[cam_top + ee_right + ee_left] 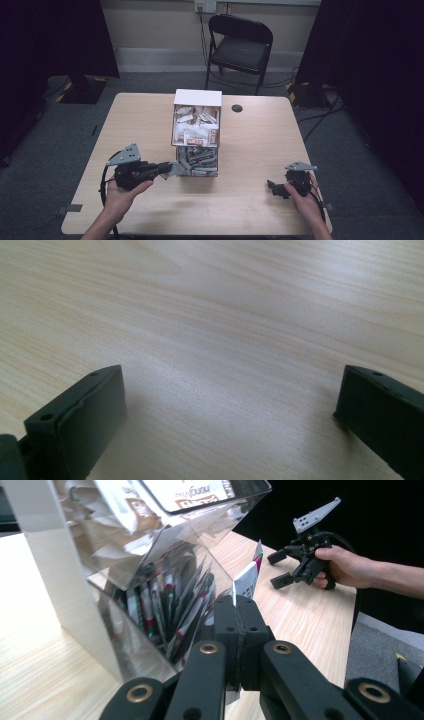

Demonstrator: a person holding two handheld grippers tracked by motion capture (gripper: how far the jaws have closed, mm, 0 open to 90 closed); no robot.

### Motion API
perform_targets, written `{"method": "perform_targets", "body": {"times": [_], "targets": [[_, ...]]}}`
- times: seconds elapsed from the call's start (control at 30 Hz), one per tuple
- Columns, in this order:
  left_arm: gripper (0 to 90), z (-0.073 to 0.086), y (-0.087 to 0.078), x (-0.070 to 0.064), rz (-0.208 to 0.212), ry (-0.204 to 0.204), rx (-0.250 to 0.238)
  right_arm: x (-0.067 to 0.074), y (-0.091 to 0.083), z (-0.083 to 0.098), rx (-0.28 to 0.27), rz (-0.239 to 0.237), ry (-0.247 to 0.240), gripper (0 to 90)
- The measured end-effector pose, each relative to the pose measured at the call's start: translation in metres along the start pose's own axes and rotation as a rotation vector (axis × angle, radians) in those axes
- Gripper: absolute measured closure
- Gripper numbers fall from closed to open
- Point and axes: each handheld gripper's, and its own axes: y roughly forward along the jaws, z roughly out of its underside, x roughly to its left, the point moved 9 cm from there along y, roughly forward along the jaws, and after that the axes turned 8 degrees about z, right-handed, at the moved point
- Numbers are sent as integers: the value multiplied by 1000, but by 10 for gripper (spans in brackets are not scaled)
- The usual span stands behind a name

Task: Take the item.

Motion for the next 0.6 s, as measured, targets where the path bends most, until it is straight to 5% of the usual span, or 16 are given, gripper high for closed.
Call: {"method": "perform_targets", "body": {"times": [0.6], "targets": [[900, 3, -31, 18, -61, -27, -15, 0, 0, 0, 0, 0, 0, 0]]}}
